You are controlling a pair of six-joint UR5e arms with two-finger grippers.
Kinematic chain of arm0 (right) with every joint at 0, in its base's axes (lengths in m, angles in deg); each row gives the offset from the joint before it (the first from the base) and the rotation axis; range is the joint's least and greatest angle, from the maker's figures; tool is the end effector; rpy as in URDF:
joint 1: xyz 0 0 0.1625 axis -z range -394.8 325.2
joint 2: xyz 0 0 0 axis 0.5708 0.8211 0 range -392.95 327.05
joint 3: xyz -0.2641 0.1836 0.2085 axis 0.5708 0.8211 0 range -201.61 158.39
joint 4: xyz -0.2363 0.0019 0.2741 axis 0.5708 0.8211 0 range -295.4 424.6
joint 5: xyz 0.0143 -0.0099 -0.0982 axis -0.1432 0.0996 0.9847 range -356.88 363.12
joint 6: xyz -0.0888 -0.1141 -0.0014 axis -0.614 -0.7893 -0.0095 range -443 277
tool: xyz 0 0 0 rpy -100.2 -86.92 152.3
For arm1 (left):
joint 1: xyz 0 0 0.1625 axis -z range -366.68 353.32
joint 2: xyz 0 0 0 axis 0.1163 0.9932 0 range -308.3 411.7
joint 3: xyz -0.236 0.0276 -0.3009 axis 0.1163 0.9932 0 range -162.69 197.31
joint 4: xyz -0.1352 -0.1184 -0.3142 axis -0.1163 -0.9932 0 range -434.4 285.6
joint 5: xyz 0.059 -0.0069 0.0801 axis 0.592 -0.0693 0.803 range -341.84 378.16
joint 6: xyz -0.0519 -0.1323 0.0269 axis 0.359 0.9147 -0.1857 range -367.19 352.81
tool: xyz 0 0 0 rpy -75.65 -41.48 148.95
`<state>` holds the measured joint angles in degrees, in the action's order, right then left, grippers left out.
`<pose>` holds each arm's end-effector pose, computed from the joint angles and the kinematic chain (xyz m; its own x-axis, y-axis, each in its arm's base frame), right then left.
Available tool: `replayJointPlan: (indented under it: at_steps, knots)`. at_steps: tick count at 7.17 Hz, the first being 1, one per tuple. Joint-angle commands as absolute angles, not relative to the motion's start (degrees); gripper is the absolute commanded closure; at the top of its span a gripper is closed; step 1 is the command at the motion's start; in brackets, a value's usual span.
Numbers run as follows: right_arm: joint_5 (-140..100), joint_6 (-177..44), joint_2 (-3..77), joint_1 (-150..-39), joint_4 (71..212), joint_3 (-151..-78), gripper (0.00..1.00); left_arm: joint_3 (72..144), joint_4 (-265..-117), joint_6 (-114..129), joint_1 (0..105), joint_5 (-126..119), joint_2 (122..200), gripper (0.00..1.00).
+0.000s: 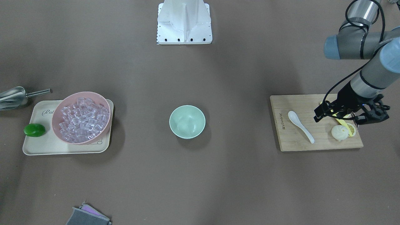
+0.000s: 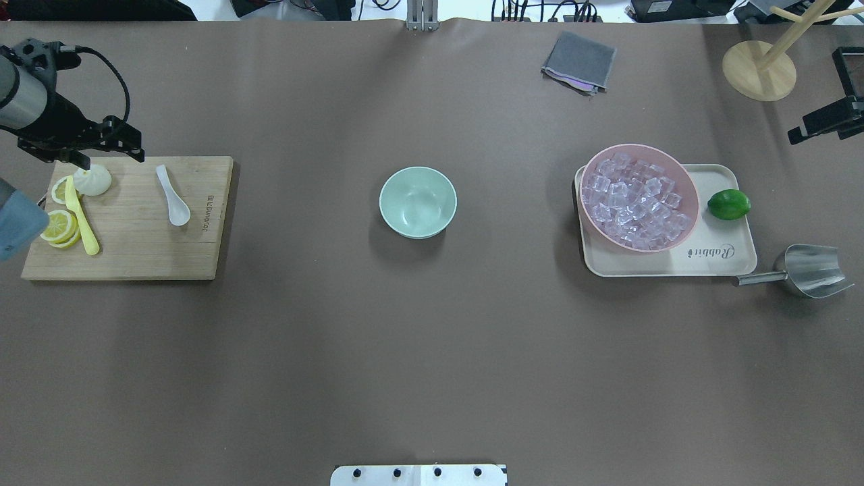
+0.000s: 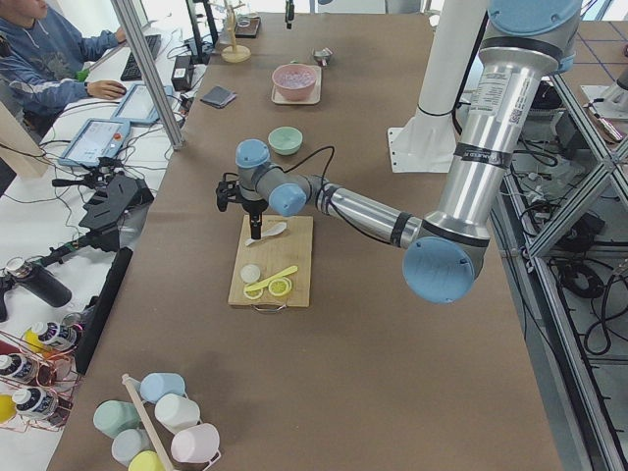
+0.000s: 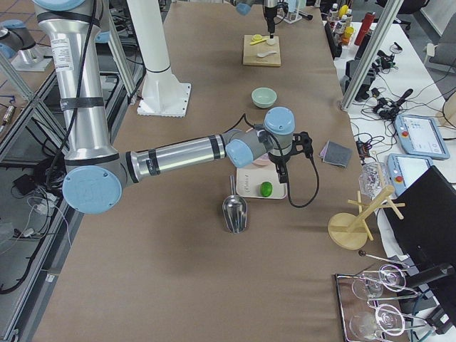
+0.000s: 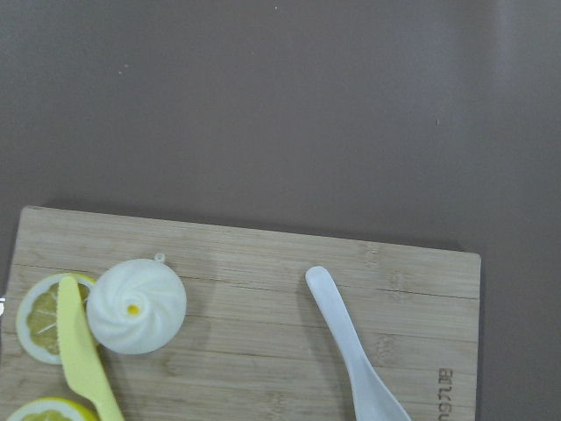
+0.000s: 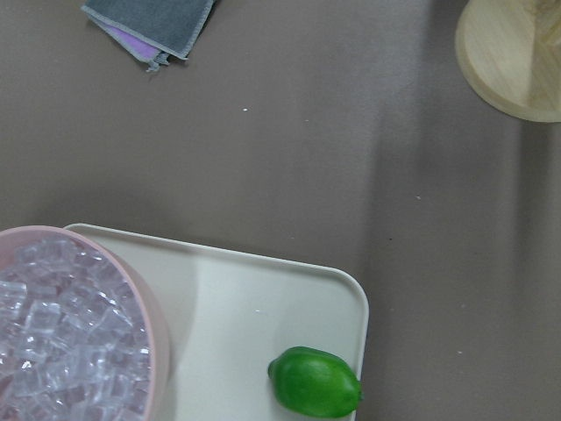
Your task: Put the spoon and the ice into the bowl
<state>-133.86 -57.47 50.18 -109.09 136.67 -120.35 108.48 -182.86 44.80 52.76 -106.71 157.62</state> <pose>-0.1110 -0.4960 0.4796 0.5911 -0.1719 0.7881 -0.0322 0.9712 0.2360 0.2498 -0.5226 0.4709 0.6570 -0.1188 -0.7445 0.1687 0.9856 -0.0085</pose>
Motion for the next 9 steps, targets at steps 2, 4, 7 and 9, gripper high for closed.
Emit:
replayJointPlan:
  at_steps: [2,4,7,9]
  knots:
    - [-132.24,-50.84,46.78,-104.16,136.76,-121.36,0.00,103.80,-183.47,48.36,47.03,-101.02,160.95,0.11]
    - [-130.91,-50.04,45.72,-102.49,136.76,-121.36,0.01,102.13,-183.74,48.53,47.02,-101.02,161.04,0.23]
    - [-130.91,-50.04,45.80,-102.39,136.84,-121.27,0.01,101.60,-184.09,49.24,45.62,-101.11,161.04,0.37]
    - [-131.00,-50.04,45.98,-102.39,136.84,-121.27,0.01,101.33,-184.09,49.24,45.62,-101.11,161.04,0.71]
